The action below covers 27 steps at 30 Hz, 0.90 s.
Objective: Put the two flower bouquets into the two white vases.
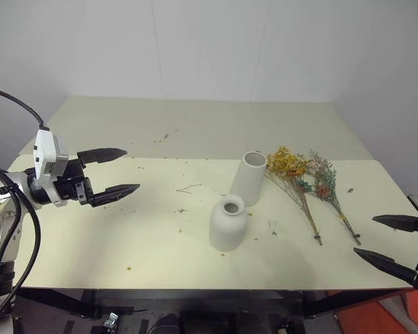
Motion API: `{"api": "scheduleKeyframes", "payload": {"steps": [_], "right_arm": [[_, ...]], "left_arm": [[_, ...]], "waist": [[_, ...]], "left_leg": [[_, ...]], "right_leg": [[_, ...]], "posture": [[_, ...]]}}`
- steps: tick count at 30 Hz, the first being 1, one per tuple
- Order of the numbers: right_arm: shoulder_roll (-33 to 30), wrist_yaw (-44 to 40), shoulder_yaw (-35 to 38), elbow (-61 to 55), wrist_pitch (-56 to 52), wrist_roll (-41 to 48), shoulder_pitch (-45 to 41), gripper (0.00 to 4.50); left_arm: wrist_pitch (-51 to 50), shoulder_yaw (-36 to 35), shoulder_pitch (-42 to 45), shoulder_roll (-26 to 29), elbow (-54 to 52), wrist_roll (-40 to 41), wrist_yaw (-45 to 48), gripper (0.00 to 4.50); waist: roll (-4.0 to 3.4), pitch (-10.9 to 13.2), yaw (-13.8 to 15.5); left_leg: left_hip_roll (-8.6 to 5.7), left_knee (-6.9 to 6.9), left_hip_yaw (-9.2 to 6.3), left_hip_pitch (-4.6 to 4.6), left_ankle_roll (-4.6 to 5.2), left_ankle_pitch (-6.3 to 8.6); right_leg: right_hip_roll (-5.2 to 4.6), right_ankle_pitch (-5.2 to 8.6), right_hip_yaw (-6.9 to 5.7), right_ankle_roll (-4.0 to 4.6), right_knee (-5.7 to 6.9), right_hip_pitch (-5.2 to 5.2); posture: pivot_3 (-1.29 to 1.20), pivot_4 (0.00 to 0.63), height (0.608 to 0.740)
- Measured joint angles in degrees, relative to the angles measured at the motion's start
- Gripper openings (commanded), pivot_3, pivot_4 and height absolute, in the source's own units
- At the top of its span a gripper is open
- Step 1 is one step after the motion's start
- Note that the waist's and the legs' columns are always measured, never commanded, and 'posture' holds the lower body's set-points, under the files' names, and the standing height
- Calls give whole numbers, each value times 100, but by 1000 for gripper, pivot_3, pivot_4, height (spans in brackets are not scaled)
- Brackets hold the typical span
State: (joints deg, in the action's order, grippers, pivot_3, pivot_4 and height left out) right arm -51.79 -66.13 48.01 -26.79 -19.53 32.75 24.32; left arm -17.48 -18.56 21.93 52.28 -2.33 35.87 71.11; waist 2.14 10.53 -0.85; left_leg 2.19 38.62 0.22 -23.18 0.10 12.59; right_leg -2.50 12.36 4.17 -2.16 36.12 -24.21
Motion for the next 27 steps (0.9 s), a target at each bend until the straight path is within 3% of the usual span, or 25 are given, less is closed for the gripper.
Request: {"api": "scheduleKeyframes", "payload": {"steps": [27], "right_arm": [[-53, 188, -5, -69, -200, -4, -65, 4457]], "left_arm": [[-1, 128, 79, -36, -3, -10, -93, 4500]], "waist": [[0, 0, 1]], "left_leg": [[0, 0, -1, -1, 0, 0]], "right_leg": [[0, 0, 0, -1, 0, 0]], "posture": [[0, 150, 740]]}}
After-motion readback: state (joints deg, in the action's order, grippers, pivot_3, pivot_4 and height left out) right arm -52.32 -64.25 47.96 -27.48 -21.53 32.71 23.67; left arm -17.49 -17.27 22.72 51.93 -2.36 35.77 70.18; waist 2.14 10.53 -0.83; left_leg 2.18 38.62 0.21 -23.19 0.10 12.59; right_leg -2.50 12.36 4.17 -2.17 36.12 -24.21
